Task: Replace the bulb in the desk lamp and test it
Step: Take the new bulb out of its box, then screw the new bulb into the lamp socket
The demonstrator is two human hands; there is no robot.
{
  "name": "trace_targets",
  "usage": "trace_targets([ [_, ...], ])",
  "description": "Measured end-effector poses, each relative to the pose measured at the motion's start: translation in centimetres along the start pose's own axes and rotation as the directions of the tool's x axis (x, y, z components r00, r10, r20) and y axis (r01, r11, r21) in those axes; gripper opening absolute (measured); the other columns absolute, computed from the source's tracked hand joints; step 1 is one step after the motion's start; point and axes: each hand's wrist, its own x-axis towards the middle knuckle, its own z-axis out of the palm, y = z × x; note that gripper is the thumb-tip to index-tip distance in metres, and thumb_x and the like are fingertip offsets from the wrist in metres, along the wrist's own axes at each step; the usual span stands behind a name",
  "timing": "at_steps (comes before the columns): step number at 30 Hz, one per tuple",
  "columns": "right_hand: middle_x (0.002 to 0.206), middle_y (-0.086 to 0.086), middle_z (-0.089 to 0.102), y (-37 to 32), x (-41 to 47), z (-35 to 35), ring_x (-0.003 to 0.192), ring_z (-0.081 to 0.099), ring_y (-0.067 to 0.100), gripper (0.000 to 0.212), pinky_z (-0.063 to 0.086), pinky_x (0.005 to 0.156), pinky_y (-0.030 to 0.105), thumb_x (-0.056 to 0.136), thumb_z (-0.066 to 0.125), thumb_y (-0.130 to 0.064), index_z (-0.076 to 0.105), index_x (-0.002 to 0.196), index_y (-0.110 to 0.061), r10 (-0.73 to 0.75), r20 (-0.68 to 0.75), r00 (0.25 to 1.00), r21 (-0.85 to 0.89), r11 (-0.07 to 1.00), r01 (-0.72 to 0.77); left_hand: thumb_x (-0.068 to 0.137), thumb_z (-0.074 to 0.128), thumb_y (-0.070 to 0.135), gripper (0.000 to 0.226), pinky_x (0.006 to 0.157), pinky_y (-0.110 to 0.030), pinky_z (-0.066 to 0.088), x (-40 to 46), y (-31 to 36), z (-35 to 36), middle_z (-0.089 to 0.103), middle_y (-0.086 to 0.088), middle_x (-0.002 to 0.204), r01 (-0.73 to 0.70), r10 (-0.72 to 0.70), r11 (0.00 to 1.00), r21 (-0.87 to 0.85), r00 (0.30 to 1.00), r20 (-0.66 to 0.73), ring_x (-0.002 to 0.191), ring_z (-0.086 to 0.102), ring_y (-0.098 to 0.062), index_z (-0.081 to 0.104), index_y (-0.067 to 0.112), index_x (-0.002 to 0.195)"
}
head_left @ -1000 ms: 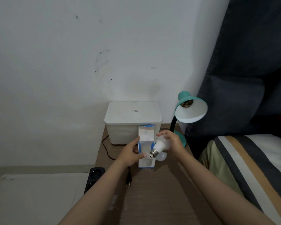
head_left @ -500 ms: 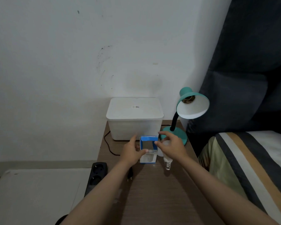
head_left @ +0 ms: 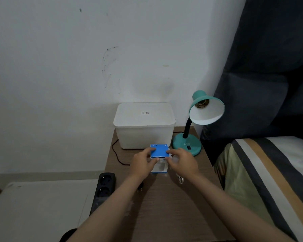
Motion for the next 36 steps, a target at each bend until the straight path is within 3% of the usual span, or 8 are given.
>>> trace_targets([
  [3,0.107,-0.001,0.065,0.1,-0.2,0.0,0.093,0.058,0.011,0.035,0.046,0.070,0.023,0.084,0.062,-0.040,0.065,0.116,-0.025,0.016,0.022,1.000,-0.004,1.000,-0.016,0.084,0.068,0.030,0.044,0.076,-0.034,0.057,-0.1,0.1,0.1,0.064,-0.007,0.121,-0.009,0.009,1.000,0.018,1.000,0.002,0.089,0.065,-0.014,0.057,0.019,0.125],
  [11,0.101,-0.001,0.065,-0.2,-0.5,-0.5,0.093,0.058,0.011,0.027,0.043,0.073,0.023,0.083,0.064,-0.041,0.070,0.103,-0.024,0.084,0.034,0.996,0.125,0.988,-0.088,0.084,0.068,0.033,0.044,0.081,-0.030,0.054,-0.2,0.2,0.1,0.065,-0.005,0.121,0.010,-0.010,0.999,0.034,1.000,-0.005,0.093,0.064,-0.014,0.059,0.019,0.125],
  [16,0.120,0.002,0.052,-0.6,-1.3,-3.0,0.106,0.051,0.012,0.032,0.041,0.081,0.014,0.080,0.065,-0.008,0.063,0.109,-0.022,0.097,0.211,0.973,0.445,0.876,-0.184,0.089,0.059,0.030,0.044,0.087,-0.024,0.041,-0.4,0.7,0.4,0.052,-0.008,0.129,0.009,-0.009,0.993,0.116,1.000,0.005,0.115,0.051,-0.022,0.051,0.016,0.130],
  [21,0.127,0.002,0.044,0.1,-2.1,-6.8,0.113,0.049,0.017,0.047,0.039,0.091,0.016,0.082,0.063,-0.008,0.048,0.114,-0.038,-0.002,0.301,0.954,0.375,0.920,-0.117,0.088,0.060,0.028,0.042,0.090,-0.027,0.041,0.3,2.6,0.0,0.049,-0.009,0.124,-0.066,0.068,0.995,0.079,0.997,-0.026,0.114,0.050,-0.023,0.051,0.011,0.125],
  [26,0.123,-0.002,0.049,1.4,-2.3,-11.1,0.106,0.053,0.014,0.050,0.048,0.093,0.035,0.077,0.072,-0.033,0.048,0.121,-0.031,0.081,0.005,0.997,0.251,0.965,-0.080,0.089,0.060,0.024,0.044,0.096,-0.023,0.036,2.2,6.8,-0.8,0.048,-0.007,0.131,-0.230,0.231,0.973,0.024,0.970,-0.076,0.121,0.047,-0.020,0.049,0.011,0.129],
  [29,0.116,-0.005,0.042,1.5,-2.1,-13.2,0.095,0.054,0.010,0.047,0.050,0.084,0.033,0.081,0.067,-0.041,0.042,0.120,-0.040,0.109,-0.154,0.982,0.272,0.960,-0.064,0.090,0.059,0.023,0.045,0.104,-0.023,0.031,3.6,10.0,-0.9,0.044,-0.005,0.138,-0.346,0.345,0.938,-0.001,0.933,-0.101,0.129,0.040,-0.016,0.046,0.015,0.132],
  [33,0.113,-0.003,0.036,1.5,-1.2,-14.2,0.093,0.053,0.005,0.045,0.048,0.077,0.015,0.080,0.071,-0.033,0.046,0.116,-0.043,0.112,-0.362,0.925,0.368,0.929,0.032,0.089,0.058,0.016,0.048,0.109,-0.027,0.033,5.8,13.3,-0.6,0.044,-0.005,0.139,-0.512,0.506,0.859,-0.012,0.853,-0.126,0.130,0.040,-0.014,0.044,0.016,0.134],
  [36,0.117,-0.004,0.030,1.6,0.1,-13.7,0.102,0.053,0.011,0.052,0.052,0.086,0.022,0.079,0.071,-0.020,0.046,0.121,-0.037,0.081,-0.377,0.923,0.401,0.912,0.084,0.089,0.058,0.013,0.046,0.103,-0.027,0.040,7.7,14.5,-0.4,0.046,-0.005,0.138,-0.598,0.600,0.799,0.060,0.791,-0.115,0.128,0.044,-0.016,0.048,0.018,0.133],
])
